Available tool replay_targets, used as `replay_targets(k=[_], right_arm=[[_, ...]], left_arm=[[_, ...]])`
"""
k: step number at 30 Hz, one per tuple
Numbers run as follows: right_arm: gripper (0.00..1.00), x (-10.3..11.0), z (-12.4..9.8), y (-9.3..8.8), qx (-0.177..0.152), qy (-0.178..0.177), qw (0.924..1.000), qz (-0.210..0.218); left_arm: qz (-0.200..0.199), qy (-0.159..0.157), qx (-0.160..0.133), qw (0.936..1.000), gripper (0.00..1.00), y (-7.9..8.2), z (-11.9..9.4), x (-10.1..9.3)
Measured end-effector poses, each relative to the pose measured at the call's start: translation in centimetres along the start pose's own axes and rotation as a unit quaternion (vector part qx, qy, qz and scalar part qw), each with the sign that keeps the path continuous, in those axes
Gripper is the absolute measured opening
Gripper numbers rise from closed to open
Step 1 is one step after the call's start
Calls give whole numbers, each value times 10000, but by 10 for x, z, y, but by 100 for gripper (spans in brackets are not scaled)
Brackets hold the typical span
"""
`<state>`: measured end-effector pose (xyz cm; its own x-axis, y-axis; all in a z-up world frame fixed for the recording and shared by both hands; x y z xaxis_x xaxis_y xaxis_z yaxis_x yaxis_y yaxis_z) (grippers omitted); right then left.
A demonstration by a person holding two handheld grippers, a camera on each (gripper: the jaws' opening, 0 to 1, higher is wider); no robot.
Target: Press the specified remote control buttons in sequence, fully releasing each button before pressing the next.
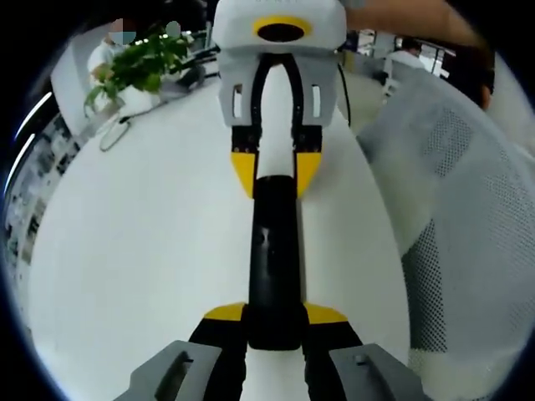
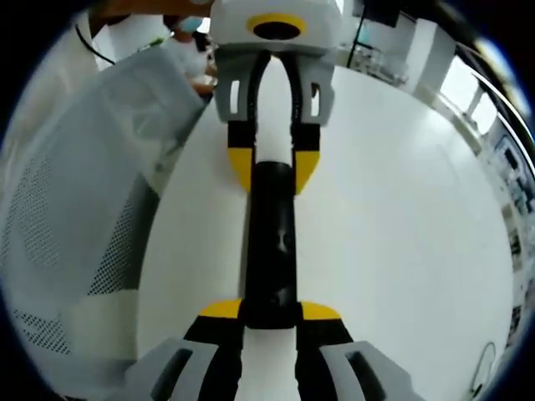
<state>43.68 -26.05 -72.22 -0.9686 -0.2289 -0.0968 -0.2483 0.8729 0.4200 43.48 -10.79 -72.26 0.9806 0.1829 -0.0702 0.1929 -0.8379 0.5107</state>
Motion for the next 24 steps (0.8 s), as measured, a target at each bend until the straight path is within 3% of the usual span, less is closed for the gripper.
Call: replay_targets(k=[9,17,24], right_arm=[[20,1,2,-1,-40,12,10000,21],[20,3,1,0,-147,-69,9998,83],[20,4,0,0,-138,-109,9998,39]], left_arm=[[6,-41,-291,9996,24,-4,0,0],[-67,-19,-790,9969,23,-10,-1,-1],[-108,-16,-1033,9946,23,-10,-1,-4]])
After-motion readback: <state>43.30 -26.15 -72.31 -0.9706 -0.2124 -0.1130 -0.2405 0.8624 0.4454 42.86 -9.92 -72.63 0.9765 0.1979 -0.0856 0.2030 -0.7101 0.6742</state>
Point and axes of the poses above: the point that each gripper's makers call its tool centre point, and the gripper's own axes: z roughly forward along the fingers, x roughly to its left, y roughly out of its top, the point moved 7 cm from there along -z, roughly backward along the fingers, and after that the axes turned 10 degrees about -z, right-handed, at the moved point
